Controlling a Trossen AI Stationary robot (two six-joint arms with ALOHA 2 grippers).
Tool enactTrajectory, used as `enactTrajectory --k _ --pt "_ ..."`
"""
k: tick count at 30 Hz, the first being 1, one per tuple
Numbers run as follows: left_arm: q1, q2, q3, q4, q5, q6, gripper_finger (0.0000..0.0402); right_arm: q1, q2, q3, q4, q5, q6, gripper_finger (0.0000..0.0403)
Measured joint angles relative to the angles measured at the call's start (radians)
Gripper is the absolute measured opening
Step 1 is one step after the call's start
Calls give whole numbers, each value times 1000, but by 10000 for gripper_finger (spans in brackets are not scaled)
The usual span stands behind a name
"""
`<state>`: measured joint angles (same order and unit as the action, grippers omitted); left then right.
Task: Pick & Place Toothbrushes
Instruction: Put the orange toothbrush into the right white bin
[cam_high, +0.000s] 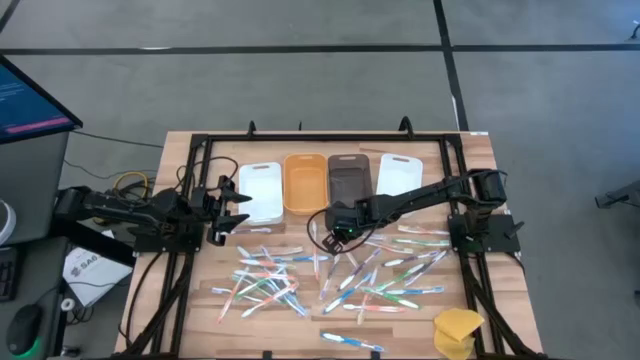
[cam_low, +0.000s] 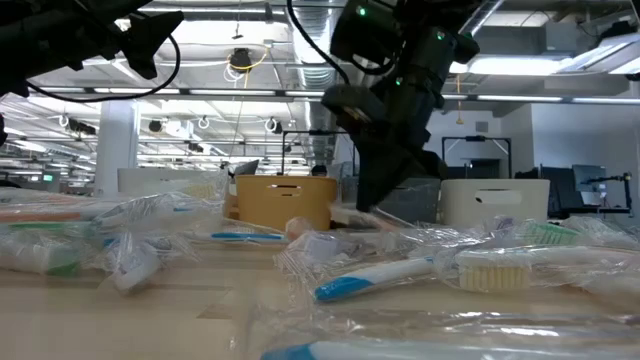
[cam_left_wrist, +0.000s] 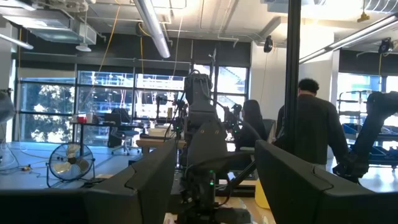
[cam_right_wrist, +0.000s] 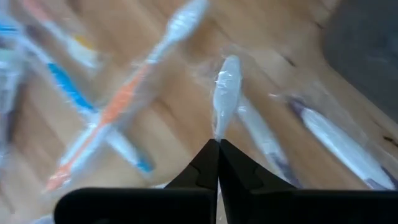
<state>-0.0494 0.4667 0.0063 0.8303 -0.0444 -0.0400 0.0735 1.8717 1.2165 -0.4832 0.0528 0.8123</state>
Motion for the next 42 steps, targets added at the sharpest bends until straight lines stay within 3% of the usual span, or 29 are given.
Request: enactTrajectory --k 6,14,28,33,42 --pt "0 0 0 0 0 -3 213 18 0 87 -49 0 -66 0" --pt "0 0 0 0 0 -3 213 51 0 275 -257 15 -156 0" --pt "0 40 0 0 0 -3 213 110 -1 696 -929 376 -70 0" --pt "0 40 0 0 0 -3 213 107 -3 753 -1095 493 0 0" --pt "0 39 0 2 0 -1 213 59 -146 720 -1088 528 -24 0"
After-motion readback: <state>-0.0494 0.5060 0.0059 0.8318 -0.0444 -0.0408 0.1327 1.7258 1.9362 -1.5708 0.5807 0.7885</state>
